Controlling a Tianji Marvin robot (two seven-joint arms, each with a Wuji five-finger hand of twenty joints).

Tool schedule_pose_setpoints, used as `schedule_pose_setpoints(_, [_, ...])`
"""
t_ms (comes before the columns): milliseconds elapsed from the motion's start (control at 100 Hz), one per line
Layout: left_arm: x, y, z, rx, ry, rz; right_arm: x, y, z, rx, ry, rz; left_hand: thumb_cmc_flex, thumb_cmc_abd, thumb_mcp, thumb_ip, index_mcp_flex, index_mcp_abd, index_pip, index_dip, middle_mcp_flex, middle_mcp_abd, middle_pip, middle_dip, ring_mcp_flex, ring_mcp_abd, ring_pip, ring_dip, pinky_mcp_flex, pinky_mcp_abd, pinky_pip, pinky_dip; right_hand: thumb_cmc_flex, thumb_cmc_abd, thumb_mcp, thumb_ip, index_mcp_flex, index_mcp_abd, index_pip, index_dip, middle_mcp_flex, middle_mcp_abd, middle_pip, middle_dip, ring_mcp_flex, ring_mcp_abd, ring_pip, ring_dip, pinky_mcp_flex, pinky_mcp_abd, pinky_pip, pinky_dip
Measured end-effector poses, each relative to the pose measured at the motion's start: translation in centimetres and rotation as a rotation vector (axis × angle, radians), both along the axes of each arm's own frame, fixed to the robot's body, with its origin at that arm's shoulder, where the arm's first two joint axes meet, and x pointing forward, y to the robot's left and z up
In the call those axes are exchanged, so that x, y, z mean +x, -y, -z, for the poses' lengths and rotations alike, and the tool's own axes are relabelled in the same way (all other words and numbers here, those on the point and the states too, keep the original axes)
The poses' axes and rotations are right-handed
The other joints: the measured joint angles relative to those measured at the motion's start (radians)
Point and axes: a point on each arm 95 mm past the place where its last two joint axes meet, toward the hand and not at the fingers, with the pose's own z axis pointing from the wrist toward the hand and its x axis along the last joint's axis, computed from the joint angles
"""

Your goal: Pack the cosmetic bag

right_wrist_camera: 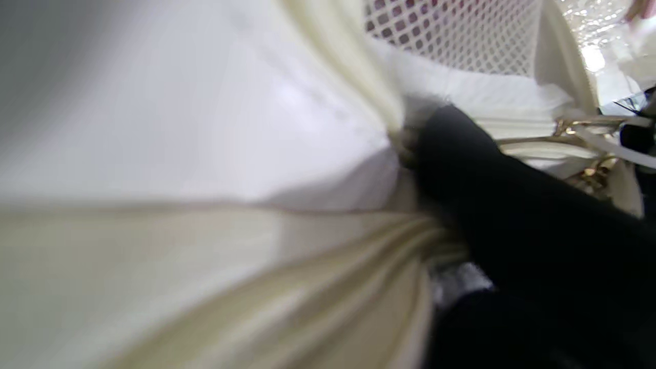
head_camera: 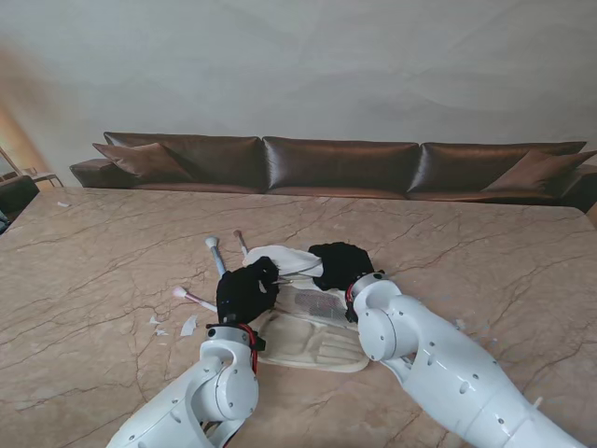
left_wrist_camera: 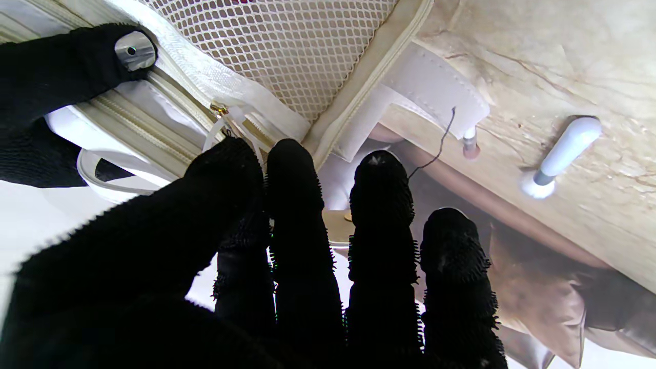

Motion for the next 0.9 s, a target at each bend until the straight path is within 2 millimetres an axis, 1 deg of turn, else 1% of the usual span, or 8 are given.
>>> schedule_pose_setpoints(190, [-0.1, -0.7, -0.6, 0.014, -0.030, 0.031, 0.4, 0.5, 0.2, 0.043, -0.005, 0.004, -0.028, 0.032, -0.008, 0.006, 0.015, 0.018, -0.129, -0.214, -0.047, 0.043, -0.122, -0.080, -0.039, 0.000, -0.138, -0.055, -0.025, -0.001, -0.103, -0.059, 0.005, -0.001, 0.000, -0.010, 0.038, -0.021, 0.015, -0.012, 0.035, 0.001, 0.006, -0.001, 0.031, 0.000, 0.006, -0.015, 0.036, 0.000, 0.012, -0.020])
schedule_pose_setpoints(230, [-0.1, -0.9, -0.8, 0.005, -0.035, 0.034, 0.5, 0.7, 0.1, 0.066, -0.017, 0.017, -0.081, 0.032, -0.008, 0.049, -0.010, 0.044, -0.166, -0.238, -0.112, 0.057, -0.099, -0.149, -0.072, 0.000, -0.191, -0.076, -0.036, -0.002, -0.133, -0.083, 0.006, -0.001, 0.000, -0.010, 0.038, -0.021, 0.016, -0.013, 0.036, 0.002, 0.006, -0.003, 0.034, 0.000, 0.006, -0.017, 0.039, 0.000, 0.019, -0.021])
schedule_pose_setpoints(300, [-0.3, -1.1, -1.0, 0.007, -0.046, 0.047, 0.7, 1.1, 0.1, 0.120, -0.041, 0.045, -0.196, 0.048, 0.006, 0.074, -0.025, 0.111, -0.276, -0.275, -0.221, 0.070, -0.071, -0.325, -0.109, 0.000, -0.292, -0.130, -0.062, -0.002, -0.203, -0.123, 0.016, -0.001, -0.009, -0.011, 0.050, -0.021, 0.018, -0.015, 0.045, 0.008, 0.006, -0.011, 0.039, 0.000, 0.007, -0.017, 0.044, 0.000, 0.036, -0.021])
schedule_pose_setpoints(350, [-0.3, -1.3, -1.1, 0.038, -0.047, 0.065, 0.8, 1.4, -0.1, 0.130, -0.042, 0.057, -0.275, 0.094, 0.020, 0.134, -0.035, 0.159, -0.395, -0.285, -0.282, 0.083, -0.093, -0.418, -0.160, 0.000, -0.365, -0.181, -0.094, -0.002, -0.273, -0.160, 0.016, -0.001, -0.010, -0.011, 0.050, -0.025, 0.018, -0.017, 0.046, 0.008, 0.006, -0.012, 0.040, 0.000, 0.007, -0.018, 0.046, 0.000, 0.036, -0.026])
schedule_pose_setpoints(380, [-0.3, -1.5, -1.2, 0.067, -0.044, 0.078, 0.8, 1.6, -0.2, 0.130, -0.038, 0.061, -0.304, 0.107, 0.021, 0.153, -0.036, 0.183, -0.469, -0.285, -0.320, 0.095, -0.112, -0.454, -0.192, 0.000, -0.423, -0.215, -0.115, -0.004, -0.319, -0.183, 0.016, -0.001, -0.010, -0.011, 0.050, -0.026, 0.018, -0.021, 0.046, 0.008, 0.006, -0.013, 0.042, 0.000, 0.006, -0.021, 0.046, 0.000, 0.036, -0.034])
schedule_pose_setpoints(480, [-0.4, -2.4, -1.7, 0.131, -0.032, 0.111, 1.0, 2.2, -0.6, 0.122, -0.024, 0.073, -0.328, 0.107, 0.016, 0.154, -0.079, 0.231, -0.643, -0.322, -0.411, 0.117, -0.173, -0.535, -0.277, 0.000, -0.561, -0.301, -0.175, -0.016, -0.428, -0.232, 0.016, -0.001, -0.012, -0.011, 0.051, -0.027, 0.023, -0.024, 0.047, 0.011, 0.005, -0.013, 0.047, 0.000, 0.000, -0.021, 0.047, 0.000, 0.036, -0.044])
schedule_pose_setpoints(560, [-0.4, -3.3, -2.1, 0.144, -0.043, 0.127, 1.1, 2.5, -1.0, 0.120, -0.026, 0.073, -0.339, 0.106, 0.005, 0.154, -0.089, 0.241, -0.713, -0.349, -0.454, 0.120, -0.200, -0.561, -0.327, -0.001, -0.598, -0.342, -0.212, -0.023, -0.481, -0.254, 0.025, -0.001, -0.020, -0.012, 0.061, -0.029, 0.024, -0.026, 0.047, 0.014, 0.005, -0.013, 0.047, 0.000, 0.000, -0.021, 0.047, 0.000, 0.036, -0.044])
schedule_pose_setpoints(900, [0.7, -6.8, -2.9, 0.262, -0.048, 0.147, 1.5, 3.8, -1.7, 0.115, -0.043, 0.059, -0.338, 0.106, 0.007, 0.154, -0.096, 0.243, -0.727, -0.352, -0.464, 0.121, -0.206, -0.571, -0.337, -0.013, -0.610, -0.361, -0.230, -0.034, -0.504, -0.261, 0.025, -0.001, -0.021, -0.012, 0.071, -0.029, 0.025, -0.033, 0.047, 0.014, 0.005, -0.013, 0.050, 0.000, -0.001, -0.022, 0.055, 0.000, 0.036, -0.045])
